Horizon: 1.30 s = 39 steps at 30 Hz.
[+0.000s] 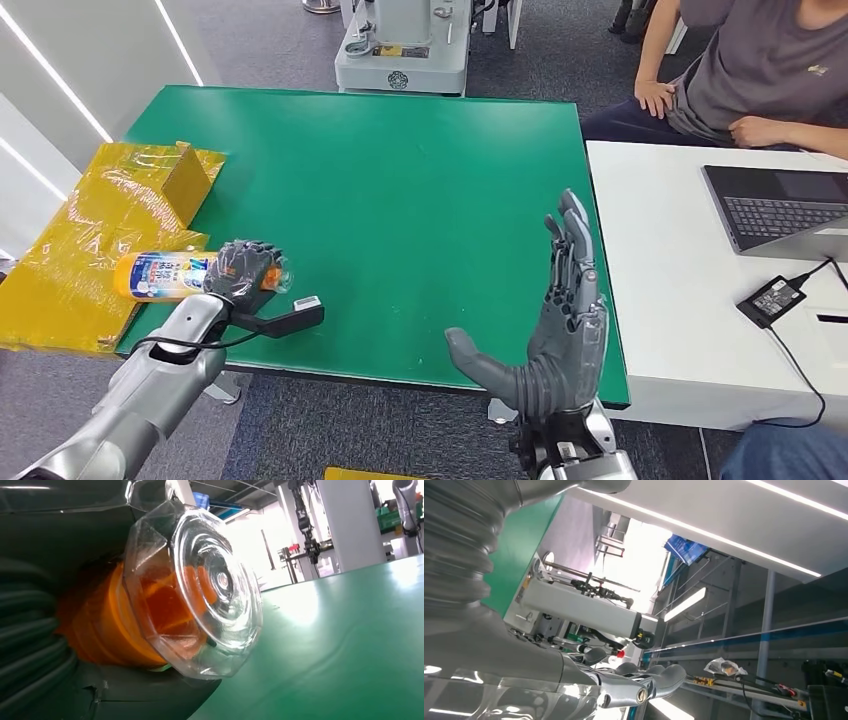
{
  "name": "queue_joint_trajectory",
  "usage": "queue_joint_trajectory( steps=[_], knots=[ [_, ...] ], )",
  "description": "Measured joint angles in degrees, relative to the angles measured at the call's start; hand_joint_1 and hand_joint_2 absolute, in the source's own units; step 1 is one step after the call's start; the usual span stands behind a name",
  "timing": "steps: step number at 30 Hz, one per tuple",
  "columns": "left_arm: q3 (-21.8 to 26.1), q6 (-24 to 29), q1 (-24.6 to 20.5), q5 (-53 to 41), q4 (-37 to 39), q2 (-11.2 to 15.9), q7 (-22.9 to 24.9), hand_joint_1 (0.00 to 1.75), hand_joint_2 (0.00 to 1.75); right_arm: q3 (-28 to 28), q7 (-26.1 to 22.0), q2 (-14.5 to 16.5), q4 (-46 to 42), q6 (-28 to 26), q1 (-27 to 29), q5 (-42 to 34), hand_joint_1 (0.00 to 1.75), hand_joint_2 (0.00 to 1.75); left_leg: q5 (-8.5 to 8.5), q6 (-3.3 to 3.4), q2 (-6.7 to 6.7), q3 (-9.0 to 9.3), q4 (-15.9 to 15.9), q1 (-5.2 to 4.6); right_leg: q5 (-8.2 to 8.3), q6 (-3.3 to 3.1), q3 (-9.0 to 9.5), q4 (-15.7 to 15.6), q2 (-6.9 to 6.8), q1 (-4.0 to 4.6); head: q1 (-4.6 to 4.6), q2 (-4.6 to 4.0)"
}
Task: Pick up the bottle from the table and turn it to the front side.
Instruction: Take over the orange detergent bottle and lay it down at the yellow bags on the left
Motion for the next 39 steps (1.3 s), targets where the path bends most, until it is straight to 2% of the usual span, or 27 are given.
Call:
queue_joint_trajectory(
  steps=[3, 7, 19, 29, 32, 36, 39],
  knots=[
    [0.4, 0.7, 0.3, -0.9, 0.0, -0.5, 0.3, 1.75, 1.75, 0.0, 0.0, 0.0, -0.1, 0.2, 0.0, 0.3, 0.00, 1.75, 0.00, 0.00, 0.00, 0.00, 0.0, 0.00, 0.00, 0.00, 0.00, 0.0, 0.00, 0.00, -0.01, 0.00],
    [0.8, 0.8, 0.5, -1.7, 0.0, -1.0, 1.5, 0.01, 1.75, 0.0, 0.0, 0.0, -0.2, 0.7, 0.0, 0.4, 0.00, 1.75, 0.00, 0.00, 0.00, 0.00, 0.0, 0.00, 0.00, 0.00, 0.00, 0.0, 0.00, 0.00, 0.00, 0.00],
    [1.8, 0.1, 1.7, -2.9, 0.3, -1.5, 6.7, 0.00, 1.75, 0.8, 0.6, 0.1, -0.1, 2.8, -0.7, 0.2, 0.00, 1.75, 0.00, 0.00, 0.00, 0.00, 0.0, 0.00, 0.00, 0.00, 0.00, 0.0, 0.00, 0.00, 0.01, 0.00],
    [5.1, 2.9, 3.2, -1.5, 0.3, -1.6, 6.8, 0.00, 1.75, 0.9, 0.6, 0.3, -0.1, 2.4, -1.1, 0.2, 0.00, 1.75, 0.00, 0.00, 0.00, 0.00, 0.0, 0.00, -0.01, 0.00, 0.00, 0.0, -0.01, 0.00, 0.01, 0.00],
    [6.5, 7.4, 3.5, -0.9, 0.3, -1.8, 6.6, 0.00, 1.75, 1.0, 0.7, 0.3, -0.1, 2.0, -1.1, 0.1, 0.00, 1.75, 0.00, 0.00, 0.00, 0.00, 0.0, 0.00, 0.00, 0.00, -0.01, 0.0, 0.00, 0.00, 0.00, 0.00],
    [11.0, 18.5, 3.7, 1.1, -0.8, -3.2, 3.2, 0.00, 1.75, 1.0, 0.8, 0.3, -0.1, 1.0, -1.1, 0.0, 0.00, 1.75, 0.00, 0.00, 0.00, 0.00, 0.0, 0.00, 0.00, 0.00, -0.02, 0.0, -0.01, 0.00, 0.01, 0.00],
    [15.8, 21.3, 3.7, 1.1, -3.2, -4.7, -0.6, 0.00, 1.75, 1.0, 0.8, 0.3, -0.1, 0.5, -1.0, 0.0, 0.00, 1.75, 0.00, 0.00, 0.00, 0.00, 0.0, -0.01, 0.00, 0.00, -0.01, 0.0, 0.00, -0.01, 0.00, 0.00]
  ],
)
